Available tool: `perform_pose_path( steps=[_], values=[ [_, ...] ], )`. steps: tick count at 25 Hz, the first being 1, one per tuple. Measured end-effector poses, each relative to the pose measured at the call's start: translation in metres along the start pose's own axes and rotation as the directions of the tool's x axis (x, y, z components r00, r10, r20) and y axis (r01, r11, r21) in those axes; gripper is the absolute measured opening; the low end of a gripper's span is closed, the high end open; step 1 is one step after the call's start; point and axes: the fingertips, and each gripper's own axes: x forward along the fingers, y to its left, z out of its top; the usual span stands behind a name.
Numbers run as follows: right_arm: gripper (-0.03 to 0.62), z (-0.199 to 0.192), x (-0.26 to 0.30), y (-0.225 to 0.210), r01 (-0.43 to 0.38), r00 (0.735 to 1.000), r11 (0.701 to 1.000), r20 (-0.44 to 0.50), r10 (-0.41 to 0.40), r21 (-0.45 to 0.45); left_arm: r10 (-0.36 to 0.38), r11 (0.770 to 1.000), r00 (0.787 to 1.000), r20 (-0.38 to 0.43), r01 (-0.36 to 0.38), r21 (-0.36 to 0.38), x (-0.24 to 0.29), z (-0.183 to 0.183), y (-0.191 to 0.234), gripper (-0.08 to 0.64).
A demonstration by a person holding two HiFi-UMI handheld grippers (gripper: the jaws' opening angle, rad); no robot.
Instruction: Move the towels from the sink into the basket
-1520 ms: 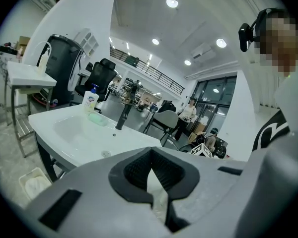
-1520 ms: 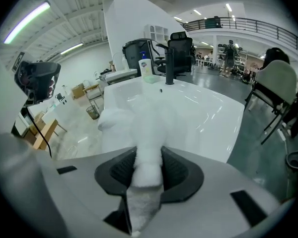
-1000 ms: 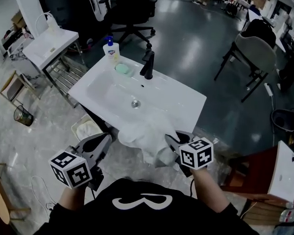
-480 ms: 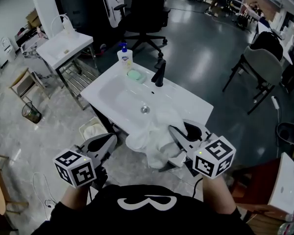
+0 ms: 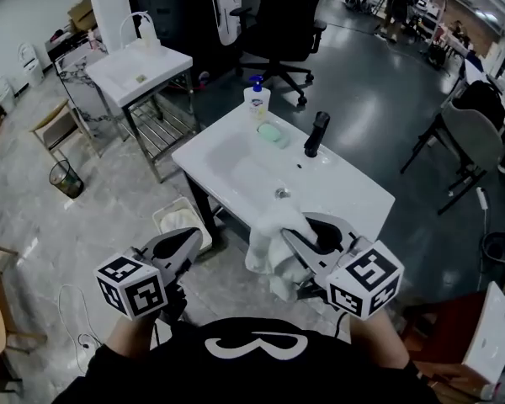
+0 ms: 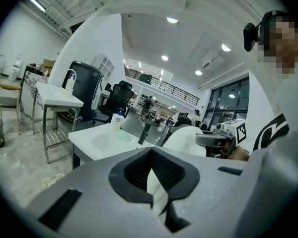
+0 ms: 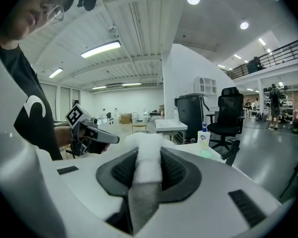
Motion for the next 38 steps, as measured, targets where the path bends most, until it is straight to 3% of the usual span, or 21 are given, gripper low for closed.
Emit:
perform_pose_path(
  steps=[10, 25, 33, 38],
  values=[
    [0.1, 0.026, 0.107, 0.038, -0.002, 1.0, 0.999, -0.026, 0.003, 0.041, 0.057, 0.998, 0.998, -0.013, -0.057, -0.039, -0.066, 0.027, 0.115, 0.006],
    [0.1, 0.048, 0.308, 0.083, 0.004, 0.99, 0.995, -0.137, 0.01, 0.102, 0.095, 0.987, 0.995, -0.01, -0.096, -0.126, -0.139, 0.034, 0.259, 0.006],
    [0.1, 0.019, 0.399, 0.095, 0.078, 0.974, 0.994, -0.22, -0.06, 0.074, 0.096, 0.983, 0.994, -0.058, -0.104, -0.152, -0.176, 0.022, 0.325, 0.006],
    [0.1, -0.002, 0.443, 0.092, 0.116, 0.96, 0.989, -0.266, -0.088, 0.092, 0.14, 0.972, 0.988, -0.06, -0.149, -0.18, -0.195, 0.02, 0.366, 0.006]
  ],
)
